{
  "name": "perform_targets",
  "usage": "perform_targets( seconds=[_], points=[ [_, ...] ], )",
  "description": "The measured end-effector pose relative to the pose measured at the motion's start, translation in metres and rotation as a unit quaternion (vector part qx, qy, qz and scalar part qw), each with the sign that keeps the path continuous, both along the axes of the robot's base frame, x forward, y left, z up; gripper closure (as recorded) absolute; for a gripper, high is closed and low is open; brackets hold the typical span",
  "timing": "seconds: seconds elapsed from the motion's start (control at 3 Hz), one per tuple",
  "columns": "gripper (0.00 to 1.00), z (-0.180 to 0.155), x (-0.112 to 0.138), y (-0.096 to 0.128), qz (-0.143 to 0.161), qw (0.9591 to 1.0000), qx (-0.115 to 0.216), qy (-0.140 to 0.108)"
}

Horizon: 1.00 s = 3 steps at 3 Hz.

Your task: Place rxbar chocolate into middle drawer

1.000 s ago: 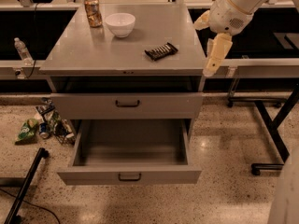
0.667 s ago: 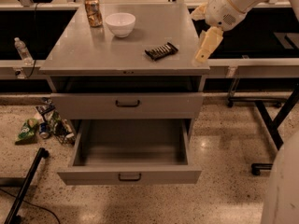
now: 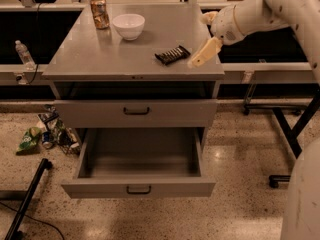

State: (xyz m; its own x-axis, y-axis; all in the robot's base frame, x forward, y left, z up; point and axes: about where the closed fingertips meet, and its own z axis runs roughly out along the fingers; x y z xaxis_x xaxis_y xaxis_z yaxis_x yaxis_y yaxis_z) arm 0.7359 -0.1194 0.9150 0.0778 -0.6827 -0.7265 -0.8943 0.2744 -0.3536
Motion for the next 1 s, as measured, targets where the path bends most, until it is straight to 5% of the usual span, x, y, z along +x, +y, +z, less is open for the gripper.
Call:
perform_targets(
  seconds=[0.33, 0.67, 1.0],
  points=[
    [0.00, -0.012, 0.024, -0.010, -0.045, 0.9976, 0.050, -0.021],
    [0.00, -0.026, 0.048, -0.007, -0.085, 0.9914, 0.099, -0.009],
    [0.00, -0.033, 0.059, 0.005, -0.089, 0.9888, 0.119, 0.014]
  ],
)
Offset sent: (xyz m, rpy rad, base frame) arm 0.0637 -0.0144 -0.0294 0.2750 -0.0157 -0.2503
